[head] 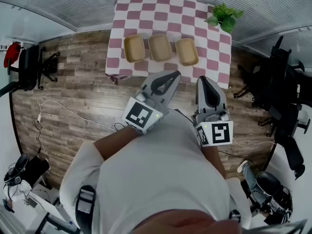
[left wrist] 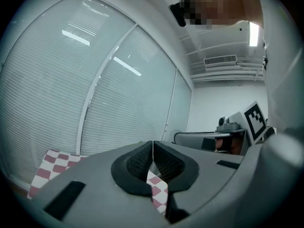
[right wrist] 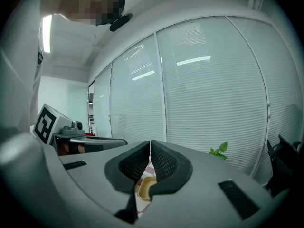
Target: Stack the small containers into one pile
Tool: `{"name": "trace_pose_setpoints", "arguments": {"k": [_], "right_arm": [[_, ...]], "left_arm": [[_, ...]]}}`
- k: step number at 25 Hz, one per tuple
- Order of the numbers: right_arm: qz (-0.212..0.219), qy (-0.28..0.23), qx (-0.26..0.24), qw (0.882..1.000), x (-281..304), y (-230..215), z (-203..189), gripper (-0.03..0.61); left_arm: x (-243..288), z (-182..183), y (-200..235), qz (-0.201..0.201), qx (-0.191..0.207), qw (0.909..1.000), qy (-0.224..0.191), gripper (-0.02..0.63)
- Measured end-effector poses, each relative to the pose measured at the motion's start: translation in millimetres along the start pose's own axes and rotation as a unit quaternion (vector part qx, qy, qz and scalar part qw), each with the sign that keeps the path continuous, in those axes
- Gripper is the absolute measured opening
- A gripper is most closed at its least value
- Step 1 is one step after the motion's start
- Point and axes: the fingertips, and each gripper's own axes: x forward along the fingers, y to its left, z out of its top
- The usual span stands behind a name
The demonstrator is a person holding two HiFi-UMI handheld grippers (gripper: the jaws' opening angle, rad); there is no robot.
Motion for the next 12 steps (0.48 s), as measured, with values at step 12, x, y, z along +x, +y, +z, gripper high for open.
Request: {"name": "trace_pose_setpoints", "arguments": {"k": [12], "right_arm": [[-0.004,-0.002,-0.002,1.0,67,-26,11,0.032]], "left_arm": [[40,17,56,0.001,-0.006,1.0,0.003,0.034]]}}
